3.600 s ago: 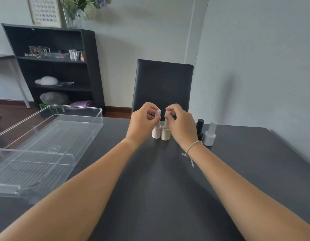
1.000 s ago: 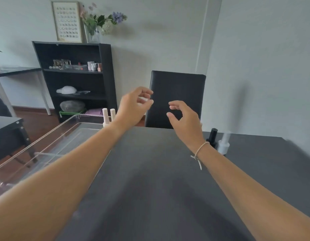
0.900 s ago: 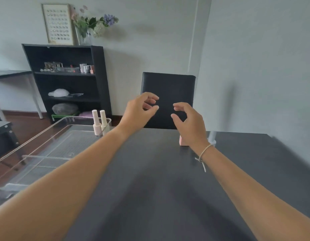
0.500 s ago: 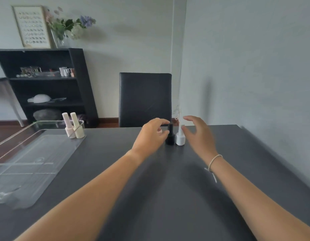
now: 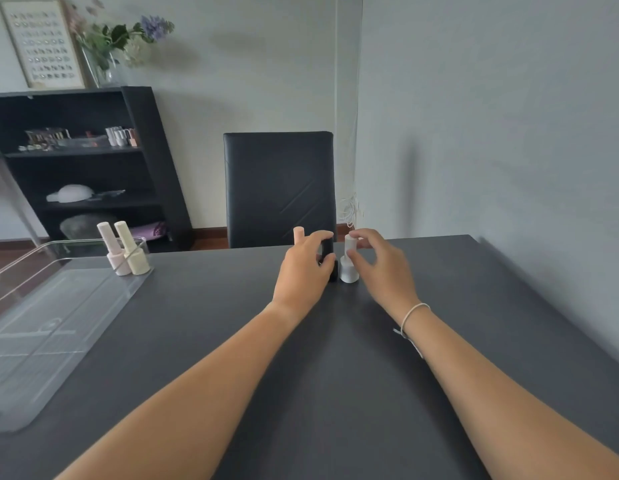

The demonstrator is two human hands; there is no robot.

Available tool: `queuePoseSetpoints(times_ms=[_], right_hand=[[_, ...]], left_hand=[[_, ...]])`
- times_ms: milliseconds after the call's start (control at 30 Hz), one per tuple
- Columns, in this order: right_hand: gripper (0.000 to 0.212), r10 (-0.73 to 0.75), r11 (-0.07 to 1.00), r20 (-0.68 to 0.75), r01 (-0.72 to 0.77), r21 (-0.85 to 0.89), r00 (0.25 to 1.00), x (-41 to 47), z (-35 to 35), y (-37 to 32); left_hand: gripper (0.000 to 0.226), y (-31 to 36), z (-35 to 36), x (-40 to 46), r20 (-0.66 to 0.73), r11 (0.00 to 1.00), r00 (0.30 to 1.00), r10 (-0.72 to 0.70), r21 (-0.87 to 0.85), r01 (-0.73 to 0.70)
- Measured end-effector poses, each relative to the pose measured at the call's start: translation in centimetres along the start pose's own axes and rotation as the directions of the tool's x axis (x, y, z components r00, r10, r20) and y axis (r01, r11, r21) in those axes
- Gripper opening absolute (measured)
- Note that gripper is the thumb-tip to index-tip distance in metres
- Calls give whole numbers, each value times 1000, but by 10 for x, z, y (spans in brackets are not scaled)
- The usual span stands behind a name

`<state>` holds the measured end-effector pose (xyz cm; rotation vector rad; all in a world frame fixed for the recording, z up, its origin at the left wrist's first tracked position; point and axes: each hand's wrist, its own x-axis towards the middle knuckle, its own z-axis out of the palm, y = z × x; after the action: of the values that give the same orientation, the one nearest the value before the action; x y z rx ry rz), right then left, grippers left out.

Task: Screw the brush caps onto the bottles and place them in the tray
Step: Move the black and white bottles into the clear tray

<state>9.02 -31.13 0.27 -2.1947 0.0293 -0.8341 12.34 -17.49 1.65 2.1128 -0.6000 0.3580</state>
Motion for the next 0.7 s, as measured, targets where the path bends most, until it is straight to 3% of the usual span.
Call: queuePoseSetpoints(times_ms=[400, 700], right_hand=[[9, -11, 1000, -39, 12, 17, 999, -7, 0, -10], [9, -90, 992, 27, 87, 95, 996, -11, 18, -58]], left_hand=[[16, 2, -3, -8, -63, 993, 998, 24, -113, -31], [19, -10, -77, -24, -133, 988, 991, 26, -145, -46]])
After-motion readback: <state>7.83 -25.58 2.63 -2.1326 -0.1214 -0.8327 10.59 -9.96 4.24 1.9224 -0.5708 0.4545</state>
